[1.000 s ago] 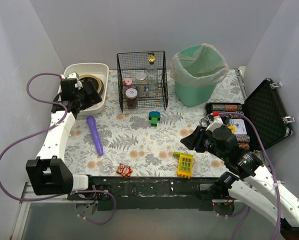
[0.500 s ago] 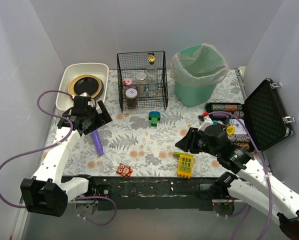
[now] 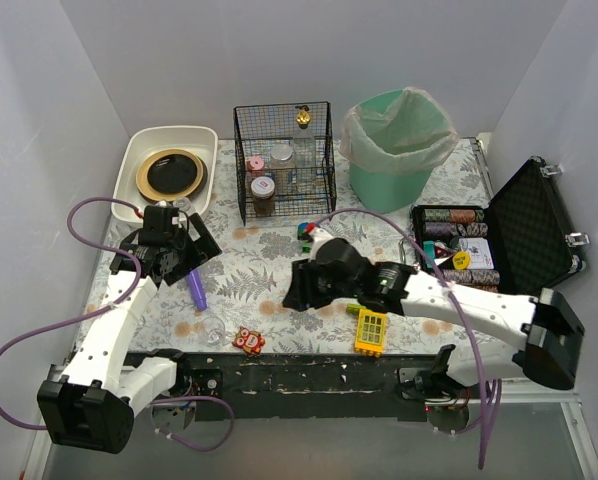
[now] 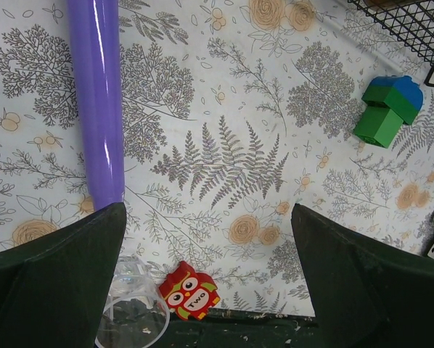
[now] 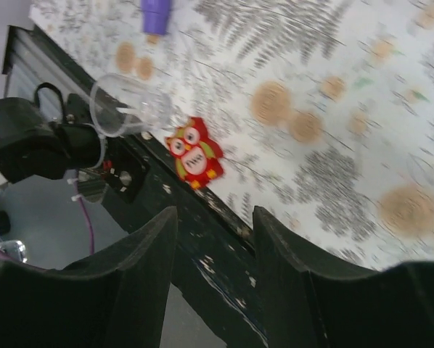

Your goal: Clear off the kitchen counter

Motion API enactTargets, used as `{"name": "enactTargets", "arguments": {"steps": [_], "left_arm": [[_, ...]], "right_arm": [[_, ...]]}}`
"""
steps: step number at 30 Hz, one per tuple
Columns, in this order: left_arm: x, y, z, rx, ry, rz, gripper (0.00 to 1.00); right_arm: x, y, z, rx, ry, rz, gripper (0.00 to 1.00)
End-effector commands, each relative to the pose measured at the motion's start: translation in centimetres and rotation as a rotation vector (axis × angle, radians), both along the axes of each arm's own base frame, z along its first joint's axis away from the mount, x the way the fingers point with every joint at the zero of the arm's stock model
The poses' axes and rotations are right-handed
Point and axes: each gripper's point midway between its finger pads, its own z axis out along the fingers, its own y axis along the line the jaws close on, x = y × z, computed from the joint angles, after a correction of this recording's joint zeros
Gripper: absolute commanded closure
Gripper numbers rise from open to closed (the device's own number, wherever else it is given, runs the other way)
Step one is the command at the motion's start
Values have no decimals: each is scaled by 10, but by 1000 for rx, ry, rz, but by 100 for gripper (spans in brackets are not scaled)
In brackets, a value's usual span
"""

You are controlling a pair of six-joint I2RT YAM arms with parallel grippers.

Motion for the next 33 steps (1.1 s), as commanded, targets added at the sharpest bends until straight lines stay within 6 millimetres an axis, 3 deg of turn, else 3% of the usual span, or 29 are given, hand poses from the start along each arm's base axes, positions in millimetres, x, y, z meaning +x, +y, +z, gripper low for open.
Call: {"name": "enactTargets", "arguments": {"steps": [1,6,13,23,33], "left_arm": [[-3,-1,6,-5,-11,-8,2],[-6,-1,9,-3,-15,-20,2],[-14,0,6,3,-9,-29,2],[-21,2,3,11,-6,-29,2],[-21,3,5,16,-12,-29,2]], "right_arm": [[-3,72,33,112,-71,63,45],[-20,123,11,123,15,137,44],[-38,163,-1,140,59,185,44],[-35,183,-14,129,99,144,45],[-20,186,-46,-4,88,76,49]]}}
